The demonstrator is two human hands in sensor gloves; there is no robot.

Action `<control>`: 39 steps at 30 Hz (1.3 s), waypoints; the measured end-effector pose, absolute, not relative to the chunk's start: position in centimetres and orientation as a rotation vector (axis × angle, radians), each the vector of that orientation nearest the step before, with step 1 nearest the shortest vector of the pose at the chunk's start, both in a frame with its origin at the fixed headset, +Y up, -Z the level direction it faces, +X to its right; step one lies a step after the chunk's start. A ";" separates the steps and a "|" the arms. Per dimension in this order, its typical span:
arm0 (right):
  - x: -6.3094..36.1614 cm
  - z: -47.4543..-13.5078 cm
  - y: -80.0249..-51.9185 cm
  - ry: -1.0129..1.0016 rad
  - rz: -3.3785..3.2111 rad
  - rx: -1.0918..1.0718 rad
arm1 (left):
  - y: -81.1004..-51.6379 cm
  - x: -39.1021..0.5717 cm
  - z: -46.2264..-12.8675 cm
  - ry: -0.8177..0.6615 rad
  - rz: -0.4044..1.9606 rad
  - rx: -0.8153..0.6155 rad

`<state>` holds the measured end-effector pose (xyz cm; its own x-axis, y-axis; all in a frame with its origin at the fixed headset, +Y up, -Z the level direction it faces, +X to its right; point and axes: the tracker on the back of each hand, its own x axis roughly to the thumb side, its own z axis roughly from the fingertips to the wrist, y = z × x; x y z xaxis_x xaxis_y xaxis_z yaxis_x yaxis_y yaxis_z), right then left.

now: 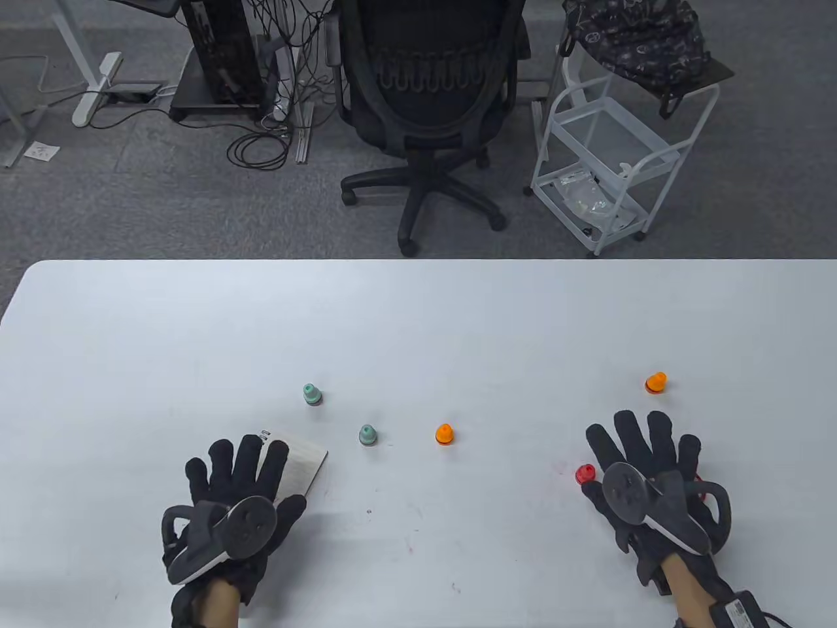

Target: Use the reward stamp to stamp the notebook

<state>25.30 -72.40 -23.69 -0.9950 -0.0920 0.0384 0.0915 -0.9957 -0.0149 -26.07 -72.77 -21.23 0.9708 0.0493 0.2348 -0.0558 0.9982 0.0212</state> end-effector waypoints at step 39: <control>25.3 -23.5 -71.8 0.023 -3.063 -0.072 | -70.9 -28.5 -25.4 -0.020 0.043 -0.099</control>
<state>25.28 -71.75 -23.47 -0.9959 -0.0776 0.0465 0.0769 -0.9969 -0.0170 -28.52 -70.89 -25.37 0.9989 0.0436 0.0175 -0.0417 0.9942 -0.0993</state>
